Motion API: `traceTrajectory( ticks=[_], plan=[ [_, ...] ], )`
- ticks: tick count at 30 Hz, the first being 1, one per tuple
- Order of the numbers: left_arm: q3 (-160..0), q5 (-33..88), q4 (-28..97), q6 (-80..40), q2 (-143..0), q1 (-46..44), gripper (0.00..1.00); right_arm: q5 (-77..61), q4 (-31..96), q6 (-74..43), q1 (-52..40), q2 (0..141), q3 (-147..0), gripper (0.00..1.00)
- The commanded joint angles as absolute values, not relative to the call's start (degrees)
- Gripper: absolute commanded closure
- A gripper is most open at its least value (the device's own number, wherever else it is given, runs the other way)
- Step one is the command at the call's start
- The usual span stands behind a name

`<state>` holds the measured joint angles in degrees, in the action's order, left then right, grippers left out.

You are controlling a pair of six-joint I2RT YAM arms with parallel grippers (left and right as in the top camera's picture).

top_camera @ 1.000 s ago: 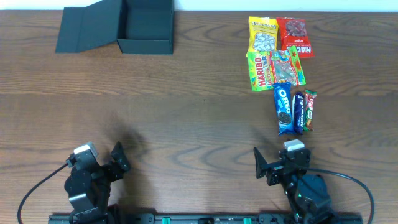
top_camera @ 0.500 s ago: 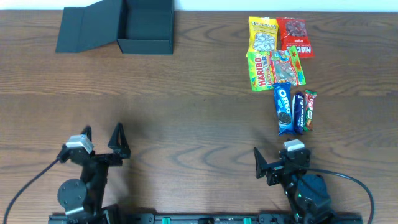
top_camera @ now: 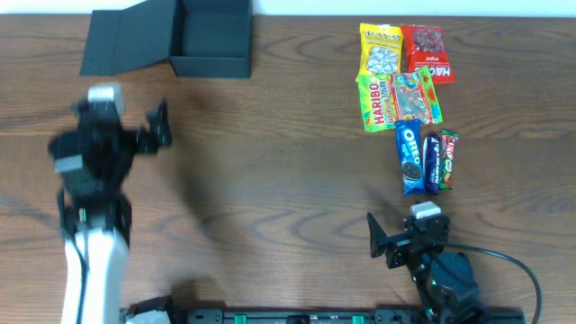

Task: Pack container
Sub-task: 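Reach the left gripper to the black box and grasp its edge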

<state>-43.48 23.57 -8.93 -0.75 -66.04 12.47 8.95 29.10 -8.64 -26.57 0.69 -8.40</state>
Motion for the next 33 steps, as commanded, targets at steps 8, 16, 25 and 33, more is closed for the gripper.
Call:
traceTrajectory(
  ticks=[8,16,25,33],
  plan=[
    [-80.4,18.9,-1.6,6.5,-102.9,3.4,0.04,9.6,29.3,-8.1,-26.9,0.3,-8.1,0.01],
    [-104.8,18.7,5.0,5.8,-124.2,0.1,0.04,9.6,29.3,-8.1,-26.9,0.3,-8.1,0.01],
    [-110.0,11.7,9.4,2.5,-132.4,-2.2,0.05,9.6,29.3,-8.1,-26.9,0.3,-8.1,0.01],
    [-110.0,11.3,21.8,2.6,-132.6,-3.9,0.05,9.6,29.3,-8.1,-26.9,0.3,-8.1,0.01]
  ],
)
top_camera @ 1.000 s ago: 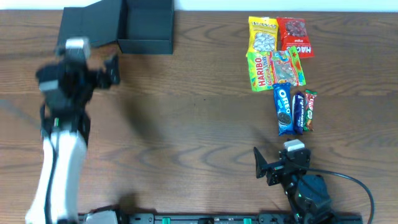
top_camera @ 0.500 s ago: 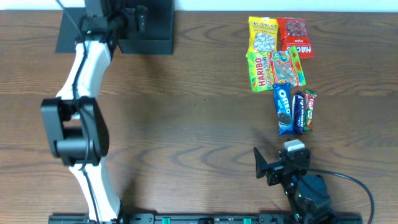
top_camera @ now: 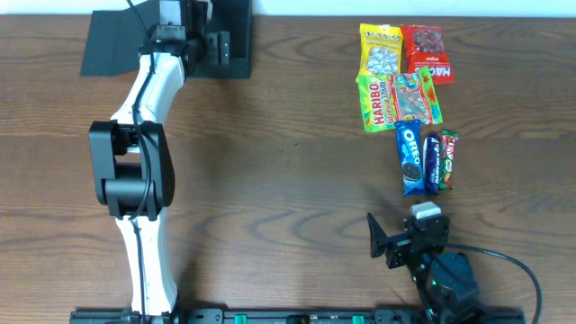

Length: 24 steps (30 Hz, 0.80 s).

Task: Pack container
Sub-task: 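Reach the left gripper to the black box and grasp its edge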

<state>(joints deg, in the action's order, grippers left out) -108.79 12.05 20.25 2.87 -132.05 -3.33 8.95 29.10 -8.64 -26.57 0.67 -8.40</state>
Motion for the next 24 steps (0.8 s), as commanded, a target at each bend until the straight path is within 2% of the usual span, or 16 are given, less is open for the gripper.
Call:
traceTrajectory(
  ticks=[1,13,17,24],
  plan=[
    [-110.0,10.6,24.0,2.5,-132.6,-4.2,0.05,9.6,29.3,-8.1,-26.9,0.3,-8.1,0.01],
    [-110.0,8.7,46.6,-0.4,-132.3,-8.0,0.05,9.6,29.3,-8.1,-26.9,0.3,-8.1,0.01],
    [-110.0,12.4,59.0,-3.4,-132.3,-8.9,0.05,9.6,29.3,-8.1,-26.9,0.3,-8.1,0.01],
    [-110.0,16.3,64.1,-3.4,-132.3,-9.0,0.05,9.6,29.3,-8.1,-26.9,0.3,-8.1,0.0]
  ],
)
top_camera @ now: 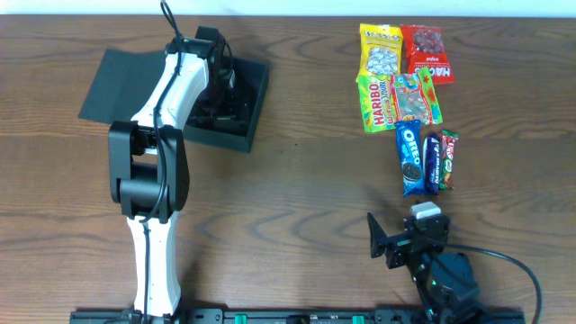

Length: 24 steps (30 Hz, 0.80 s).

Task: Pack container
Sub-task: 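Reach the left gripper to the black box and grasp its edge, then drag the black box with the left gripper toward the table center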

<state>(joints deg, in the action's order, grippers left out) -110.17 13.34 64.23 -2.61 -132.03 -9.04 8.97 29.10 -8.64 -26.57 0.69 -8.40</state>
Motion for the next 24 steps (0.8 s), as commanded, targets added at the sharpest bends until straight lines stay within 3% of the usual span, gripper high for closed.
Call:
traceTrajectory(
  ticks=[1,13,24],
  plan=[
    [-110.0,17.3,63.8,-3.5,-132.3,-9.0,0.05,9.6,29.3,-8.1,-26.9,0.3,-8.1,0.01],
    [-114.0,18.9,63.8,-2.9,-132.2,-7.7,0.05,9.6,29.3,-8.1,-26.9,0.3,-8.1,0.01],
    [-128.6,8.3,71.9,-1.2,-132.3,-11.1,0.05,9.6,29.3,-8.1,-26.9,0.3,-8.1,0.01]
  ],
)
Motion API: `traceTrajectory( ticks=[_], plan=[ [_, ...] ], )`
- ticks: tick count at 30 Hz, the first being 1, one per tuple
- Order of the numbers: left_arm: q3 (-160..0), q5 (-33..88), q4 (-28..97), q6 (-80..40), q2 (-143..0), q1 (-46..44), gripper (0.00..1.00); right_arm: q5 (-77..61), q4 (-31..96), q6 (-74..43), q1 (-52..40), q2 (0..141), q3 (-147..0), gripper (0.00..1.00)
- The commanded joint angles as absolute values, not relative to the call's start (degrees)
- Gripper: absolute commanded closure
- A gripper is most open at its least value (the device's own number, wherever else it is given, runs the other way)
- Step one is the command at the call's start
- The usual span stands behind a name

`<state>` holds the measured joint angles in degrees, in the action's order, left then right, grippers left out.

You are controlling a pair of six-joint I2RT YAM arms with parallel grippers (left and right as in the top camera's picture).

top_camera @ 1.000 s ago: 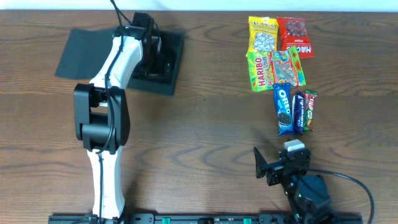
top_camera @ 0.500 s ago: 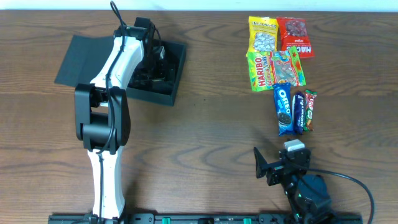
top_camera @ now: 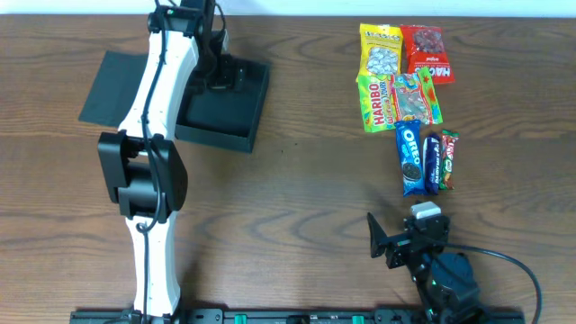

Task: Pack container
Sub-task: 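Drag the black box with the left gripper toward the table center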

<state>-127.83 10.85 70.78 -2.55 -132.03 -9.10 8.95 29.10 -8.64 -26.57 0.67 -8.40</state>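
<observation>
An open black box [top_camera: 216,115] lies skewed at the far left of the table. Its hinged lid [top_camera: 112,85] is spread flat to its left. My left arm reaches across from the near edge, and its gripper [top_camera: 221,70] hangs over the far end of the box. The fingers are dark against the dark box, so their state is unreadable. The snack packs lie far right: a yellow Haribo bag [top_camera: 381,48], a red bag [top_camera: 427,52], a green Haribo bag [top_camera: 399,99], an Oreo pack [top_camera: 409,158] and two bars [top_camera: 439,162]. My right gripper [top_camera: 382,243] rests open at the near edge, holding nothing.
The wooden table [top_camera: 297,189] runs to a white wall along the far edge. A black rail [top_camera: 297,317] lines the near edge, and a cable [top_camera: 522,270] loops from the right arm's base.
My left gripper has moved from over the middle of the box to its far end. The box and lid stay where they were. The right arm has not moved.
At first the box sat square against the far edge and my left arm was blurred at mid-left. Then the left gripper was at the box. Later the box lay nearer and turned, with the gripper inside it. It lies there now.
</observation>
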Motion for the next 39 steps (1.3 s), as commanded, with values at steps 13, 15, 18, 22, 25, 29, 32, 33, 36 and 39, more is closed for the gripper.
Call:
traceTrajectory(
  ticks=[13,15,18,22,25,29,32,33,36,39],
  plan=[
    [-116.1,2.1,63.2,0.2,-132.4,-19.2,0.07,9.6,29.3,-8.1,-26.9,0.3,-8.1,0.01],
    [-114.9,2.4,62.5,0.2,-132.4,-19.2,0.32,9.6,29.3,-8.1,-26.9,0.3,-8.1,0.01],
    [-114.8,2.3,62.7,-0.4,-132.4,-19.4,0.68,9.6,29.3,-8.1,-26.9,0.3,-8.1,0.01],
    [-114.9,2.0,62.8,-0.4,-132.4,-19.6,0.89,9.6,29.3,-8.1,-26.9,0.3,-8.1,0.01],
    [-114.9,2.8,62.9,-0.4,-132.4,-19.6,0.94,11.4,29.3,-8.1,-26.8,0.3,-8.1,0.01],
    [-114.9,11.6,63.5,-0.3,-132.4,-19.6,0.94,11.6,29.3,-8.1,-26.8,0.3,-8.1,0.01],
    [-114.9,17.1,63.3,6.0,-132.4,-19.8,0.94,11.6,29.3,-8.1,-26.8,0.3,-8.1,0.01],
    [-114.9,18.2,63.4,9.8,-132.4,-20.0,0.94,11.6,29.3,-8.1,-26.8,0.3,-8.1,0.01],
    [-114.9,19.1,65.8,22.0,-132.4,-21.5,0.94,11.6,29.3,-8.1,-26.8,0.3,-8.1,0.01],
    [-114.9,18.9,67.9,32.1,-132.4,-24.1,0.94,11.6,29.3,-8.1,-26.8,0.3,-8.1,0.01]
  ],
)
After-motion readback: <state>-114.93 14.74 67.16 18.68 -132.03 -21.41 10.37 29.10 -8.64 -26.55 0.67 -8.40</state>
